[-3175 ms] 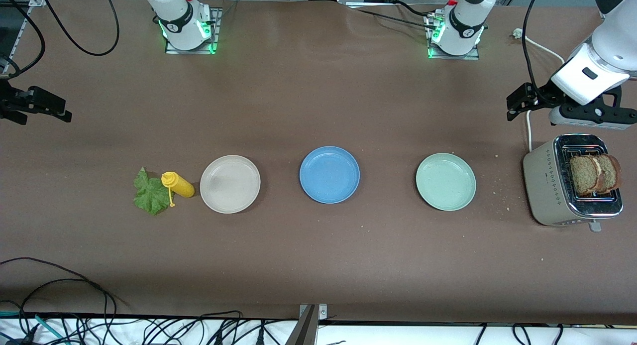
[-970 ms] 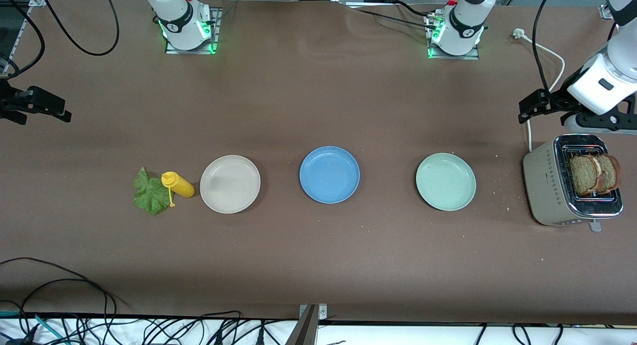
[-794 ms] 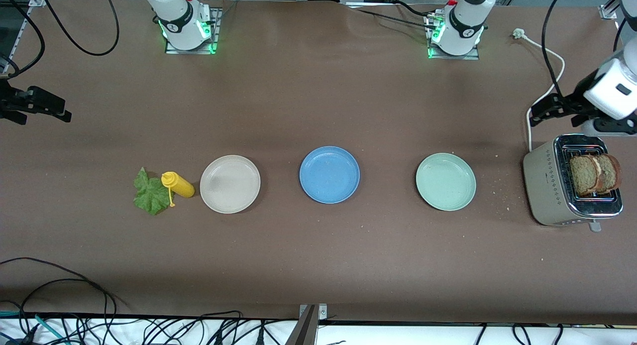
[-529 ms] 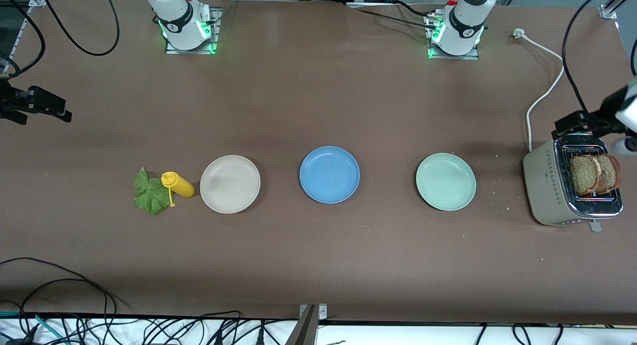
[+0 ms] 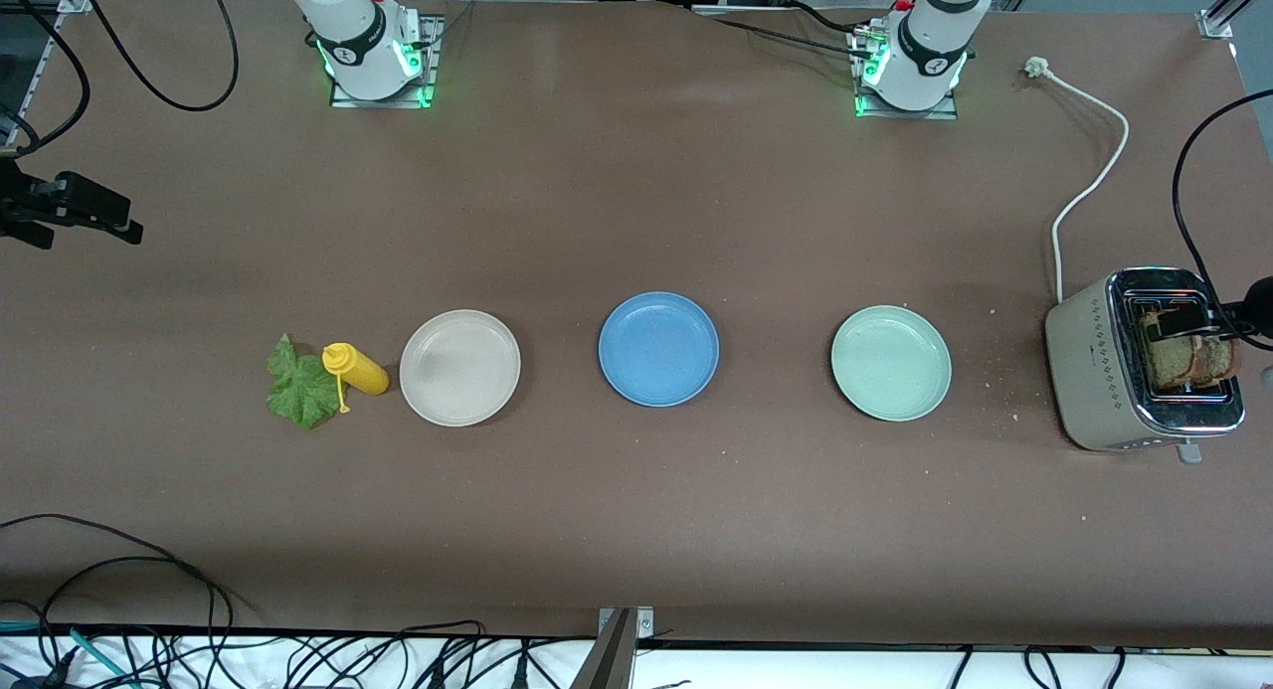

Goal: Make sandwich in blue plate with both arms
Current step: 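Lower the left gripper over the toaster onto a bread slice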

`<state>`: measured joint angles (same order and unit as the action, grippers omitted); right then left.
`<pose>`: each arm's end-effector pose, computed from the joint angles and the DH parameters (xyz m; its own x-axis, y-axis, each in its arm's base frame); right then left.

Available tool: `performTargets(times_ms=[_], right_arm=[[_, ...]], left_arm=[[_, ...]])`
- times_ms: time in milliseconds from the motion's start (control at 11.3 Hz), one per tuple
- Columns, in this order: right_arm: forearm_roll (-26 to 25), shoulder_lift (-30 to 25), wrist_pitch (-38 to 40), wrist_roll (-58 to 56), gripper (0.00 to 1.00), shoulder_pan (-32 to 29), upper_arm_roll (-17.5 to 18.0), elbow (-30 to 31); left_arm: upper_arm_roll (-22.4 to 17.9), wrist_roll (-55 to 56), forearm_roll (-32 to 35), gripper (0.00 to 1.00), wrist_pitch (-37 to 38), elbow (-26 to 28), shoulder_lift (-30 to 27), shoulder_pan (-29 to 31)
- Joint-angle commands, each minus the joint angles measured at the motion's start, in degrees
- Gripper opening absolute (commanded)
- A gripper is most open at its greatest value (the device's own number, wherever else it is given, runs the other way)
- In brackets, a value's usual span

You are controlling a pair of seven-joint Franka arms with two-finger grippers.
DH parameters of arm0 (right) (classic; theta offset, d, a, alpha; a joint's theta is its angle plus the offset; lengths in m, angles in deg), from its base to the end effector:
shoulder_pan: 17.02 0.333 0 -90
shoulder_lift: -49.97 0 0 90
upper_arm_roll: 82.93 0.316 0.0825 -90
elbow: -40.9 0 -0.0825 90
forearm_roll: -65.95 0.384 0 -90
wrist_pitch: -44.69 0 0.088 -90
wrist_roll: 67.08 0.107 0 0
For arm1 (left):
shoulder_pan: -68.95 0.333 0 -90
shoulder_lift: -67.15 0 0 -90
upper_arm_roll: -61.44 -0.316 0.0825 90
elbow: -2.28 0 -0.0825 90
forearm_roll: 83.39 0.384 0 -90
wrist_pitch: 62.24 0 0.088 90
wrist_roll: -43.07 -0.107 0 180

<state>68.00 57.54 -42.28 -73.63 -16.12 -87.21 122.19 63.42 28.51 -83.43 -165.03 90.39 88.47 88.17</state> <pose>0.5894 -0.0276 0.6159 0.9979 0.0575 -0.0294 0.0566 -0.9980 -0.0295 0.6260 0.1971 0.4311 0.9930 0.0460 -0.1084 0.0508 -0.9978 0.0418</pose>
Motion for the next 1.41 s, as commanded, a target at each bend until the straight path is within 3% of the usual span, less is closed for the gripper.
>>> performTargets(times_ms=[0,176,265,353,529,617,1058,1323], right_arm=[[0.1,-0.4,0.7,0.2,1.00,-0.1,0.0,-0.3],[0.1,-0.4,0.7,0.2,1.00,-0.1,0.0,-0.3],[0.1,-0.4,0.7,0.2,1.00,-0.1,0.0,-0.3],[0.1,-0.4,0.7,0.2,1.00,-0.1,0.0,-0.3],[0.1,-0.4,0.7,0.2,1.00,-0.1,0.0,-0.3],[0.1,-0.4,0.7,0.2,1.00,-0.1,0.0,-0.3],[0.1,-0.4,0.7,0.1,1.00,-0.1,0.0,-0.3],[0.3,-0.4,0.7,0.1,1.00,-0.1,0.1,-0.3]], left_arm=[[0.6,-4.8,2.8,1.00,-2.1,-1.8,2.8,2.4],[0.7,-6.0,2.0,1.00,-2.7,-1.5,4.2,3.6],[0.6,-6.0,1.9,0.89,-2.7,-0.8,4.3,3.7],[0.7,-5.3,1.8,0.70,-2.6,-0.7,4.7,3.8],[0.7,-5.4,1.8,0.15,-2.3,0.0,4.9,3.7],[0.7,-5.9,2.0,0.00,-2.2,-0.1,4.7,3.6],[1.1,-5.7,2.9,0.00,-1.3,-1.1,2.5,3.2],[1.9,-5.6,3.9,0.00,6.3,-3.8,-1.4,0.7]])
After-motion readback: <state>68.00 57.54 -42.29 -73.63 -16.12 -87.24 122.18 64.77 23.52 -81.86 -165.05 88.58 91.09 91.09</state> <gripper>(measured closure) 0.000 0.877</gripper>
